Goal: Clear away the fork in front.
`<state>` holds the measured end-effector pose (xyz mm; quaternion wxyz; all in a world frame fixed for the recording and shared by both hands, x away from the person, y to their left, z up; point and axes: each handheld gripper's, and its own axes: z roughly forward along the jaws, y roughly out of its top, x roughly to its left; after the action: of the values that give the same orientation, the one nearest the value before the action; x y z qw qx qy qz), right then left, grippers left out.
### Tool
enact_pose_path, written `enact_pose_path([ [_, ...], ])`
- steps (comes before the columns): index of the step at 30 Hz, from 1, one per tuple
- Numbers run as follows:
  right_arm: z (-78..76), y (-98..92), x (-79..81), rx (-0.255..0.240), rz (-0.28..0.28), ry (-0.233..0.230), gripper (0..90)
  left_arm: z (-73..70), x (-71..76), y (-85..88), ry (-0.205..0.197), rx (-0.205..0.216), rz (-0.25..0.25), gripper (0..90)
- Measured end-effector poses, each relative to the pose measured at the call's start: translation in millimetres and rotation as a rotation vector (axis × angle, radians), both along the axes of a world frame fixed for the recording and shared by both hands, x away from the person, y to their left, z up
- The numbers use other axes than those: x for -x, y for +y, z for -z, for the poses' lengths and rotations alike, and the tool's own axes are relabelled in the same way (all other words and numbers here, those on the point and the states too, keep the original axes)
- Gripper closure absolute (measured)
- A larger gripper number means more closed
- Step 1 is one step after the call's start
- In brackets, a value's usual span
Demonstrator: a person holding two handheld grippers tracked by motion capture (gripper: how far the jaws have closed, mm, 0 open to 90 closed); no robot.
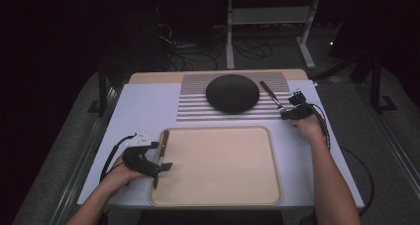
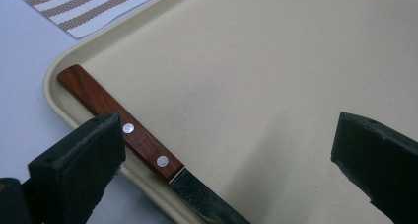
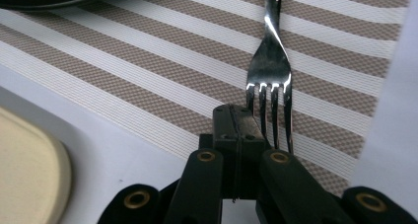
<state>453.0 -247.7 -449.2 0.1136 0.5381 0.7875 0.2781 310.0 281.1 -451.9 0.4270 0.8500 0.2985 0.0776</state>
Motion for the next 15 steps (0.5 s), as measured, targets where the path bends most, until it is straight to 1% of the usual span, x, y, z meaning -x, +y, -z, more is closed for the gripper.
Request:
enact_pose_path([
  [2, 0.2, -3.4, 0.3, 0.000, 0.010, 0.001, 88.7, 0.1, 0.0, -0.1, 0.001, 0.000, 0.001, 0.0],
  [6, -0.9, -4.3, 1.5, -0.015, 0.007, -0.007, 88.7, 0.1, 0.1, -0.5, 0.000, 0.000, 0.006, 0.0],
  [10, -8.2, -1.0, 6.3, -0.032, -0.012, -0.035, 88.6, 0.0, 0.5, -1.1, -0.003, 0.001, 0.009, 0.0],
  [11, -10.7, 0.9, 8.9, -0.037, -0.019, -0.039, 87.4, 0.0, 0.6, -1.2, -0.004, -0.001, 0.011, 0.0],
  [15, -18.5, 7.6, 22.1, -0.059, -0.059, -0.073, 76.6, -0.4, 1.1, -1.4, -0.010, 0.000, 0.017, 0.0],
])
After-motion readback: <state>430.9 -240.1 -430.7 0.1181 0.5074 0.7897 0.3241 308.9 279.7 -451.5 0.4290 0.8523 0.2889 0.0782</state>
